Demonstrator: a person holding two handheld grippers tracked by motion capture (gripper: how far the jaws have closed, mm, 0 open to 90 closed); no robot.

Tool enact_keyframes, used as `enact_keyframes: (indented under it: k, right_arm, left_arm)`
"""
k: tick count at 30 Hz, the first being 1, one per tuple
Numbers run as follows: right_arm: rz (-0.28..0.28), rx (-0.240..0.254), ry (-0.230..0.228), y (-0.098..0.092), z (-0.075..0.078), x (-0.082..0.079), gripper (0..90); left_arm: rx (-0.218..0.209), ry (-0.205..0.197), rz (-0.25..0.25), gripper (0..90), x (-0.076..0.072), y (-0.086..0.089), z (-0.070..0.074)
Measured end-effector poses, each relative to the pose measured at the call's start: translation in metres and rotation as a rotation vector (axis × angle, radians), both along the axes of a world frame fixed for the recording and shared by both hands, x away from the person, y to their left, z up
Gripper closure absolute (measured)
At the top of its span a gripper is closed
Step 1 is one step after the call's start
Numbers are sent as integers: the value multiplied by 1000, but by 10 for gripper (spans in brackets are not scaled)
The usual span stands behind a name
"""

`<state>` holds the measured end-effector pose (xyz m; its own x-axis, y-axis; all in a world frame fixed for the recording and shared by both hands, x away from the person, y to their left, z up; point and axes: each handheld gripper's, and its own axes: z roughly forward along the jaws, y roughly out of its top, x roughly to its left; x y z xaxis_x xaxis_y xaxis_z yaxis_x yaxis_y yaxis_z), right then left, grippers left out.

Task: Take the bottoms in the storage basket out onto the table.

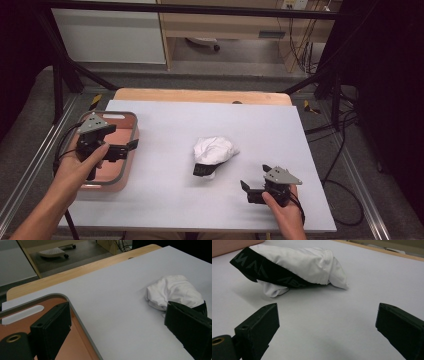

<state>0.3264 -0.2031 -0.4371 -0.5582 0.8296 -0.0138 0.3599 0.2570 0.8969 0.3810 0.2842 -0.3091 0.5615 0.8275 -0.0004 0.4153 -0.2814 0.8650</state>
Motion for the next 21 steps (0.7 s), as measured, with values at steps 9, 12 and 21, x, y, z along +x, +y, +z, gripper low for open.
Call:
enact_keyframes:
  k: [9,12,21]
  right_arm:
    - [8,0,-2,0,0,0,51]
    - [5,4,1,-1,0,0,51]
    - [9,26,0,-1,1,1,50]
  left_arm:
    - [-9,-2,25,70,-6,10,-11]
    - [-5,-10,27,70,-9,11,-12]
    - [-24,-16,32,70,-21,18,-20]
